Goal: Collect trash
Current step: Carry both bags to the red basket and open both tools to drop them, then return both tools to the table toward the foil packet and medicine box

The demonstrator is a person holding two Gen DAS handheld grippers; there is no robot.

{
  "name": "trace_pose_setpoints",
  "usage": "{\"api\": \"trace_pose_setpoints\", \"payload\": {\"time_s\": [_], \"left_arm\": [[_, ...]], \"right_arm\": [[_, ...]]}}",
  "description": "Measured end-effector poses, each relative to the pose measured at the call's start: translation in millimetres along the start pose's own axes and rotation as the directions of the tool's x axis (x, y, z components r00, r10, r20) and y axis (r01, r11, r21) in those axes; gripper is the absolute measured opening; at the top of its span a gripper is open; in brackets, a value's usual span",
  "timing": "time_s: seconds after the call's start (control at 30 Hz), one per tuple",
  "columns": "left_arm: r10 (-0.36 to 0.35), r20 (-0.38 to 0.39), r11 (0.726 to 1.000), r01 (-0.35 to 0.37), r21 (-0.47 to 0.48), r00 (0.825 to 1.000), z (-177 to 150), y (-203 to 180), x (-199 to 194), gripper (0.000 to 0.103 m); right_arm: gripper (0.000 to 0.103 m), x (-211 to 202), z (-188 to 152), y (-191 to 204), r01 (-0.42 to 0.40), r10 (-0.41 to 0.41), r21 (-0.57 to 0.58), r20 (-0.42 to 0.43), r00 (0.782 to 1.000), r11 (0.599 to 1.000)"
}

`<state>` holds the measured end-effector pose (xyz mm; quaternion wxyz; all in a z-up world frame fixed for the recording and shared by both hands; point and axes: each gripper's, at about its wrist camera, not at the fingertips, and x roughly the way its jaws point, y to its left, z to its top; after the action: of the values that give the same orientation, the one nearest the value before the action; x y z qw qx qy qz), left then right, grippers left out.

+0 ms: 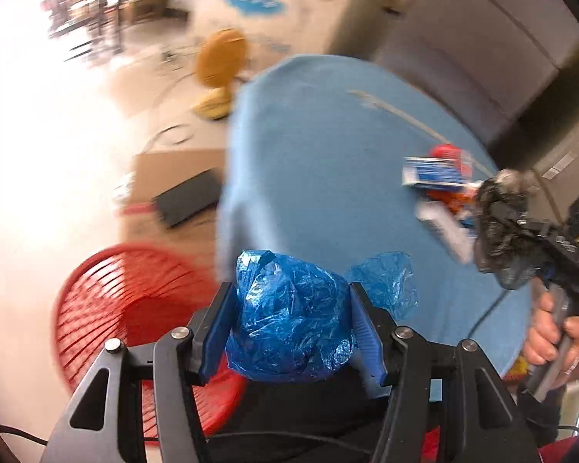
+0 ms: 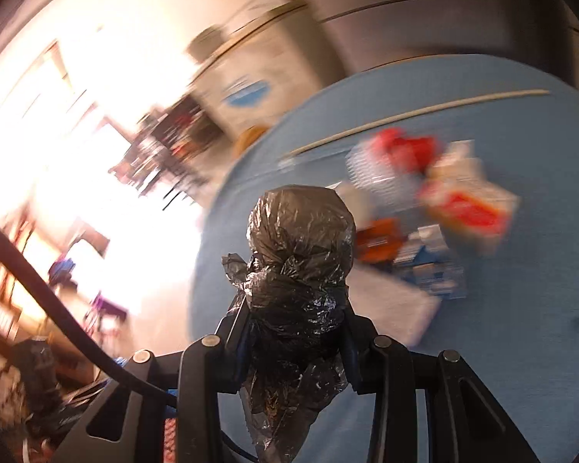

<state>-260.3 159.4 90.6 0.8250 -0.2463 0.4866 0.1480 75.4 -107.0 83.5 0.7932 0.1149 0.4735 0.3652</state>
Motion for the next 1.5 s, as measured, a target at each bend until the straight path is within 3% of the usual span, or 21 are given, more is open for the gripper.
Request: {"api": "trace_pose_setpoints", "payload": {"time_s": [0.1,0.2,0.33,0.47,0.6,0.67,0.73,0.8,0.93,1.03,1.1,1.27,1.3,1.37,1.47,1.5], "left_arm": [[0.078,-0.023,0.992,-0.080,-0.096,0.997,-12.1,37.1,-5.4,0.060],[0.206,-0.036,0.962,-0.209,-0.176,0.978,-28.0,81.1,-14.2,0.060],[0.302,-0.056,0.926,-0.307,-0.220,0.952,-42.5,114.9,-14.7,0.061],[0.312,-0.101,0.915,-0.328,-0.234,0.945,-52.6,126.0,2.6,0.062],[0.317,-0.144,0.913,-0.342,-0.223,0.938,-61.5,141.2,14.0,0.063],[0.332,-0.146,0.911,-0.357,-0.208,0.932,-64.2,143.7,17.5,0.063],[0.350,-0.135,0.909,-0.371,-0.192,0.927,-66.8,150.1,17.8,0.065],[0.341,-0.108,0.916,-0.356,-0.184,0.934,-66.8,155.4,17.9,0.069],[0.355,-0.026,0.919,-0.354,-0.175,0.934,-67.3,170.0,20.2,0.070],[0.419,0.010,0.898,-0.412,-0.154,0.908,-68.2,181.7,29.3,0.070],[0.437,0.014,0.887,-0.428,-0.175,0.900,-69.6,192.1,40.4,0.070],[0.378,0.020,0.902,-0.363,-0.234,0.926,-65.4,201.4,65.7,0.070],[0.384,0.016,0.900,-0.370,-0.232,0.923,-63.6,198.9,68.8,0.070],[0.437,-0.015,0.880,-0.430,-0.199,0.900,-59.5,192.8,74.7,0.070],[0.504,0.030,0.851,-0.491,-0.187,0.863,-60.3,190.1,62.1,0.070],[0.537,0.040,0.834,-0.524,-0.170,0.842,-60.2,190.4,60.6,0.070]], "right_arm": [[0.040,24.2,-8.6,39.0,-0.082,0.077,-0.075,-0.068,0.995,0.994],[0.040,54.1,-20.9,81.6,-0.166,0.141,-0.144,-0.168,0.976,0.976],[0.040,94.2,-44.8,138.8,-0.257,0.185,-0.235,-0.290,0.939,0.937],[0.040,128.9,-67.7,186.5,-0.312,0.176,-0.318,-0.392,0.903,0.895],[0.042,156.3,-90.0,208.9,-0.333,0.136,-0.372,-0.466,0.874,0.866],[0.043,173.2,-95.7,211.9,-0.346,0.123,-0.366,-0.513,0.850,0.864],[0.046,190.8,-99.9,208.5,-0.356,0.113,-0.356,-0.552,0.826,0.864],[0.060,204.5,-102.7,210.0,-0.370,0.104,-0.353,-0.588,0.802,0.859],[0.064,214.9,-106.0,214.9,-0.397,0.092,-0.360,-0.633,0.769,0.844],[0.064,214.1,-99.5,210.6,-0.382,0.103,-0.352,-0.607,0.788,0.855],[0.064,204.1,-88.8,201.2,-0.361,0.122,-0.326,-0.571,0.812,0.874],[0.064,175.5,-64.4,173.0,-0.283,0.129,-0.282,-0.460,0.878,0.917],[0.064,169.6,-59.1,167.7,-0.268,0.127,-0.271,-0.444,0.887,0.924],[0.064,156.3,-48.0,150.4,-0.229,0.119,-0.242,-0.397,0.910,0.943],[0.064,131.2,-31.8,121.9,-0.165,0.091,-0.208,-0.323,0.942,0.964],[0.064,121.5,-26.4,113.9,-0.143,0.077,-0.206,-0.296,0.952,0.968]]}}
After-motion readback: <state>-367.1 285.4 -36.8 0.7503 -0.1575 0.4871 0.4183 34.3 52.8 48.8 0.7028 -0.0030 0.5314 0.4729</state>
